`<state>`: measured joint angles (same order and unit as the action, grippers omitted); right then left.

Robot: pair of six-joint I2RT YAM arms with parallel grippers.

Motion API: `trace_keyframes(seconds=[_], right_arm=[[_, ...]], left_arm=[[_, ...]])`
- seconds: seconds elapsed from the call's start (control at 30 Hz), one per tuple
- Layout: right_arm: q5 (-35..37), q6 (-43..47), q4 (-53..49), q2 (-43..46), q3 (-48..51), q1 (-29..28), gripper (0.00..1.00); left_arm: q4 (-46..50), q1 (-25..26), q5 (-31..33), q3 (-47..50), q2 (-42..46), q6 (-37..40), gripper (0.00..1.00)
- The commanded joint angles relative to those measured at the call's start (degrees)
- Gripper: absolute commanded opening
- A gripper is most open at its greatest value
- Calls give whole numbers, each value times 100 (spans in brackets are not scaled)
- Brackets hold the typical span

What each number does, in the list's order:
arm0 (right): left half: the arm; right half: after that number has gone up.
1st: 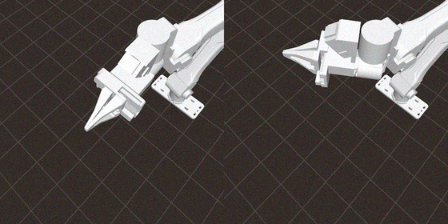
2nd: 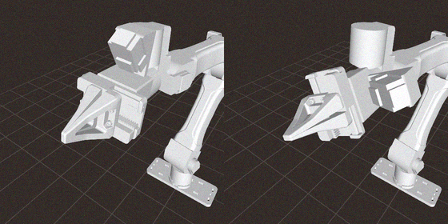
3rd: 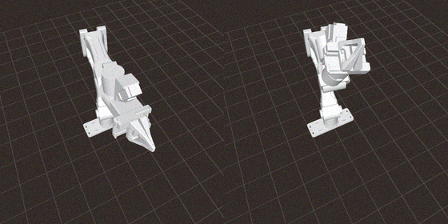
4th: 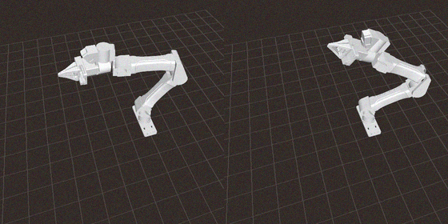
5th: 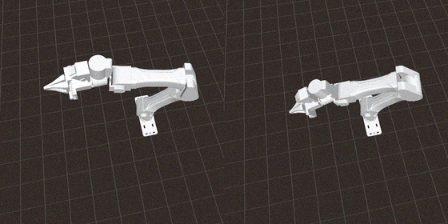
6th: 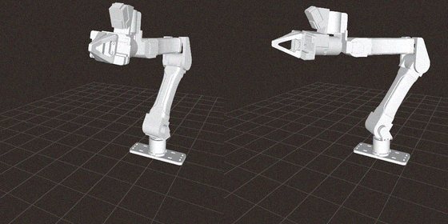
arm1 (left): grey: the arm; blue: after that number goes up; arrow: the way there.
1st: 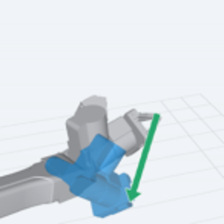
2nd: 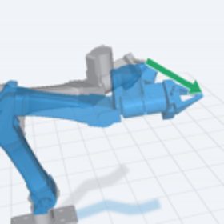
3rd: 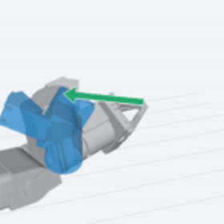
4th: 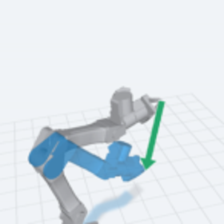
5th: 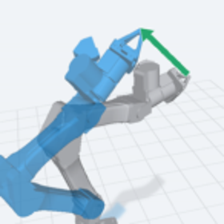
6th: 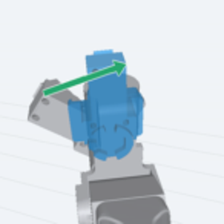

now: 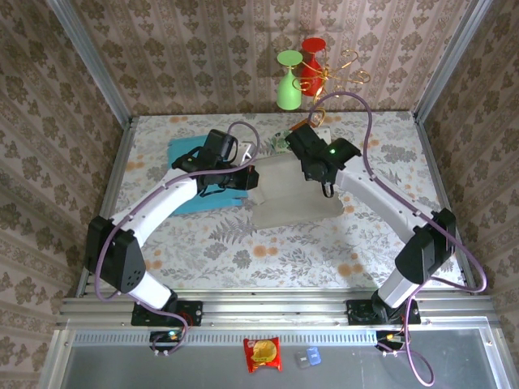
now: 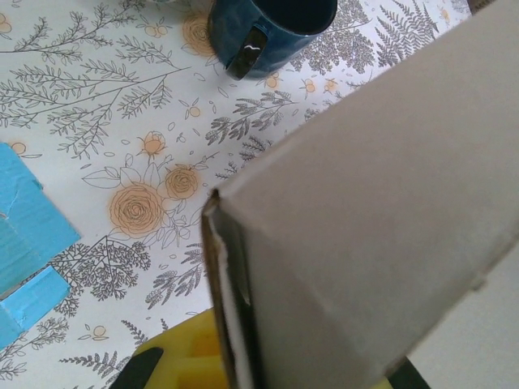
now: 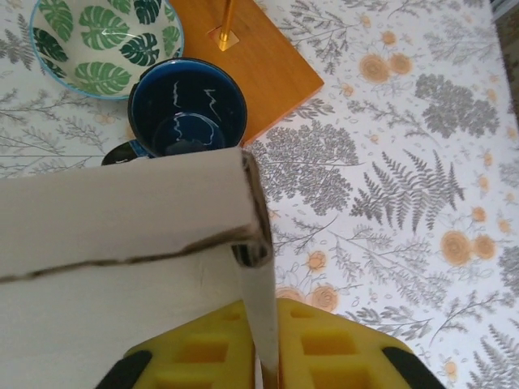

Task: Fold the paper box

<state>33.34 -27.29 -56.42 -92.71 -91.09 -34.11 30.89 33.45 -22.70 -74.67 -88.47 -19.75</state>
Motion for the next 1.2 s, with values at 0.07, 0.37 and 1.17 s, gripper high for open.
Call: trace_keyframes(seconds=[0.07,0.37,1.17], right_arm=[[-355,-1,351,357,293,287,20],[-271,-13,329,270,320,344,6],[709,-1418,661,603,2007,-639,0]], left_arm=[[157,-49,-50,-126,2,11,0],[167,-41,-17,-118,-9,11,0],[-3033,276,789,2442,-746,-826,17]])
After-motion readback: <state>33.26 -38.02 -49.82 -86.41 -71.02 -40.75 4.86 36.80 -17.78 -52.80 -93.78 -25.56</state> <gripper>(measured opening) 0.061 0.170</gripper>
